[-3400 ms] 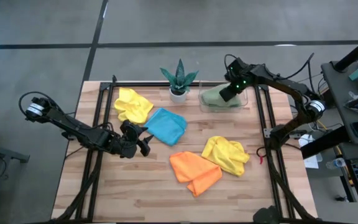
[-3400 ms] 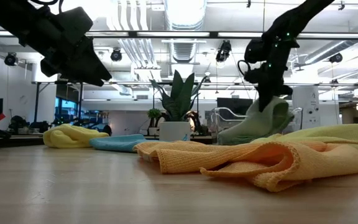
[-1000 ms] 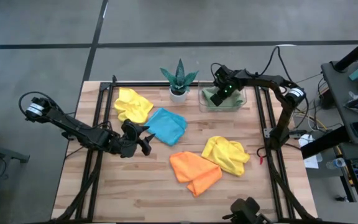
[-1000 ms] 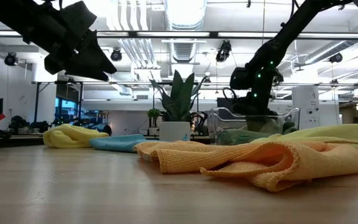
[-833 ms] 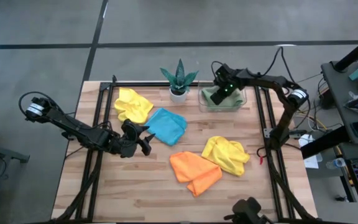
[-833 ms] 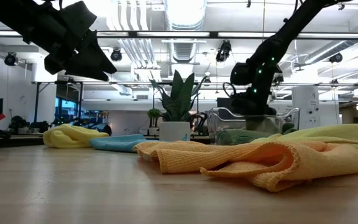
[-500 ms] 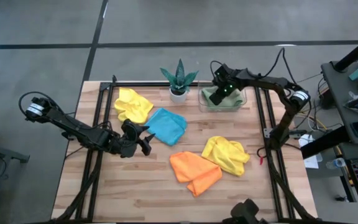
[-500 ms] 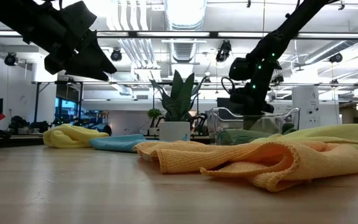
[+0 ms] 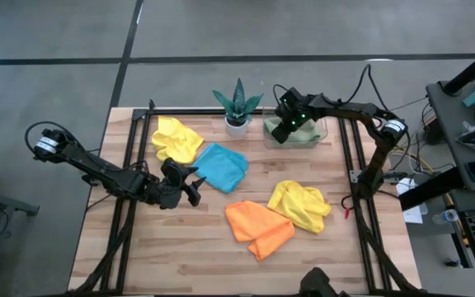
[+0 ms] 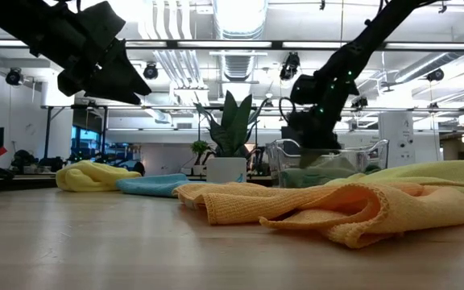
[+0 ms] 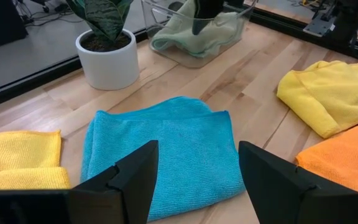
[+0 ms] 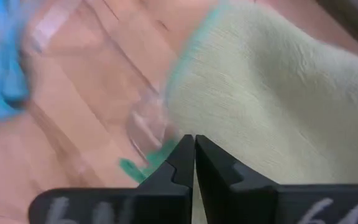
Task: Fold microfiber towels
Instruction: Put the green microfiber towel into the transparent bin
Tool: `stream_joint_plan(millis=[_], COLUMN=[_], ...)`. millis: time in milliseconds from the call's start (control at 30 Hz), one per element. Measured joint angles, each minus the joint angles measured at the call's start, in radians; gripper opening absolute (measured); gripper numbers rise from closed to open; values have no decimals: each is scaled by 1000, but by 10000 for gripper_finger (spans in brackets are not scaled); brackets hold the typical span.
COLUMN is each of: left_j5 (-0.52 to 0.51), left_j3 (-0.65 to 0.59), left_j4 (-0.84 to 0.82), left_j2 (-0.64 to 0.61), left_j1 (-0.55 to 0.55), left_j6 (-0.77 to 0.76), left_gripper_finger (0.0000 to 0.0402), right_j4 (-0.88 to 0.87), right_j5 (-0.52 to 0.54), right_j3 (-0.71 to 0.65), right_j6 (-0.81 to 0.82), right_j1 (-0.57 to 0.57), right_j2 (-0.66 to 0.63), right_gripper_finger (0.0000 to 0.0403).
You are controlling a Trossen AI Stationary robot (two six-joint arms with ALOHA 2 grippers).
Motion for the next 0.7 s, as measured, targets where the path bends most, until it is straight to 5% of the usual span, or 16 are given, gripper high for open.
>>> stream_joint_plan(millis=[100, 267, 700], left_j5=[0, 0, 0], left_j3=[0, 0, 0], left_j4=[0, 0, 0], left_j2=[0, 0, 0], left_j1=[0, 0, 0], left_j6=[0, -1, 2], left_gripper_finger=[207, 207, 207], right_j4=[5, -50, -87], right_j5=[32, 250, 571], right_j3=[33, 73, 5], right_j6=[-1, -111, -165], right_j1=[-1, 0, -1], right_j2=[0, 0, -1], right_gripper_finger=[9, 9, 9])
